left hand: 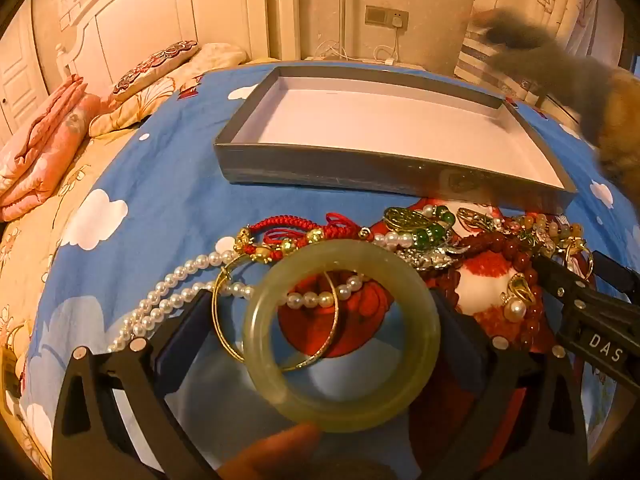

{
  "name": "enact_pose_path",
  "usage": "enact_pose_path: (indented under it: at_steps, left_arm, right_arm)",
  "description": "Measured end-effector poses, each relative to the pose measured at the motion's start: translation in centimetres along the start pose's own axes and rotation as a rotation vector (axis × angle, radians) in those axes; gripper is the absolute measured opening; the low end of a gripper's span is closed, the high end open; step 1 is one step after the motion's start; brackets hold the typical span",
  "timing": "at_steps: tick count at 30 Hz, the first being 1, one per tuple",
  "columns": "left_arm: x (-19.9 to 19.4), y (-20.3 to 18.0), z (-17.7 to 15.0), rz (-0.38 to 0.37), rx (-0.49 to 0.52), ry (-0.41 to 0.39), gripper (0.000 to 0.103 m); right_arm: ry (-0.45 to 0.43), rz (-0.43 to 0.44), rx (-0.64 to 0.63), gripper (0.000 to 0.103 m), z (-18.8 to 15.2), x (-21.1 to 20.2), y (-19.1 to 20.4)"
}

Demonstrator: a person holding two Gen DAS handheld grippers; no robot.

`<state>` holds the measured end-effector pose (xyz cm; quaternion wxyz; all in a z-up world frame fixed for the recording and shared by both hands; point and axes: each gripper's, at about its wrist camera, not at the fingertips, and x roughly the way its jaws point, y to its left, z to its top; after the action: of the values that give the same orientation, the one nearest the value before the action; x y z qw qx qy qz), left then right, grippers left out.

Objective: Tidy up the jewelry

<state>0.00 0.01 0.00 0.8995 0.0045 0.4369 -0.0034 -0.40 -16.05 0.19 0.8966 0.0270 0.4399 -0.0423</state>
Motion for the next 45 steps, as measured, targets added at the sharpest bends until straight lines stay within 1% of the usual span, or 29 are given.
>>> enact_pose_path:
  at_steps: [12, 16, 21, 45]
  left_arm:
    - [-0.02, 0.02, 0.03, 0.003, 0.001, 0.0, 0.101]
    - [0.0, -0.03, -0.02, 0.016, -0.013, 0.001, 0.101]
    - [-0.78, -0.45, -0.11, 0.014, -0.016, -0.001, 0.101]
    - [-0.39, -0.06, -0.2, 0.021, -0.016, -0.001, 0.101]
  right_arm:
    - [0.002, 0.001, 0.001, 0.087, 0.0, 0.01, -0.01]
    - [0.002, 0.001, 0.001, 0.087, -0.01, 0.0, -0.03]
    - [0.002, -0.004, 0.002, 0.087, 0.04, 0.01, 0.12]
    - [0.001, -0.001, 0.008, 0.087, -0.15, -0.12, -0.07]
